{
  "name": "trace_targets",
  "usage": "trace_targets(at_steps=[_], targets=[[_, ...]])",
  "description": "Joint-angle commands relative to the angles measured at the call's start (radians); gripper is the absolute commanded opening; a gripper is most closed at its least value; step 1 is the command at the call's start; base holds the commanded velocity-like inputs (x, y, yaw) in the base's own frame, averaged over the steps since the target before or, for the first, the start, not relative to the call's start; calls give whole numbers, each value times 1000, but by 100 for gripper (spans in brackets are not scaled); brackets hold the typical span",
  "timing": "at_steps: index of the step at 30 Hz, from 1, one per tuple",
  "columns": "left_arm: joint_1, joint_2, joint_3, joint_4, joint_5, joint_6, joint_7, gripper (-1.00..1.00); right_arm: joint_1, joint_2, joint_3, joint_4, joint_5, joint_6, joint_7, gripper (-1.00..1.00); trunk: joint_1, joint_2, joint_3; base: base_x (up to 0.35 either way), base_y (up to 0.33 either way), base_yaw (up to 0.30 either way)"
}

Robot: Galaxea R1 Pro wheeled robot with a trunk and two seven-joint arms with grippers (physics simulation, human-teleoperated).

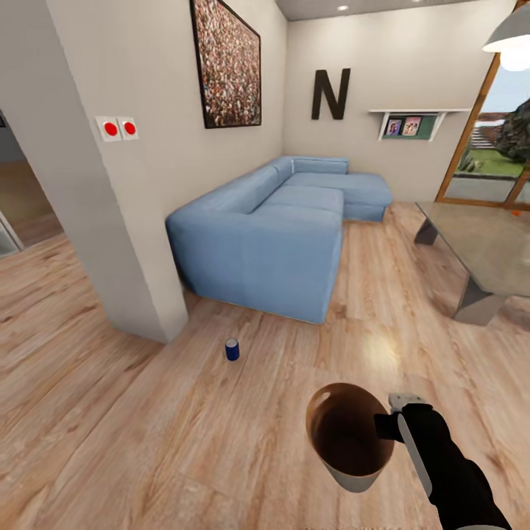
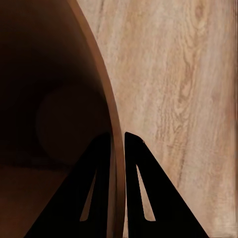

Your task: Put the three can of soda from the living room inside the tash can in the kitchen.

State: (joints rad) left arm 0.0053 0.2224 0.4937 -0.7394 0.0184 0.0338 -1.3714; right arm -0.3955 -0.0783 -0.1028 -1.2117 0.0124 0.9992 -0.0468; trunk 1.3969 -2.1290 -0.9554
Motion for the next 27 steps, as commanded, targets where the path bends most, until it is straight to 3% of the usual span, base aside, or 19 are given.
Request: trace_targets(at_steps=[1,15,27], targets=[[0,0,0,0,0,0,0,100,-1,0,0,0,-11,-1,5,-100,0,0,0,0,0,-269],[0,0,0,0,0,0,0,100,-1,0,0,0,-11,-1,5,-100,0,0,0,0,0,-266],[0,0,0,0,0,0,0,100,0,0,0,6,-11,-1,5,-100,0,0,0,24,75,-34]])
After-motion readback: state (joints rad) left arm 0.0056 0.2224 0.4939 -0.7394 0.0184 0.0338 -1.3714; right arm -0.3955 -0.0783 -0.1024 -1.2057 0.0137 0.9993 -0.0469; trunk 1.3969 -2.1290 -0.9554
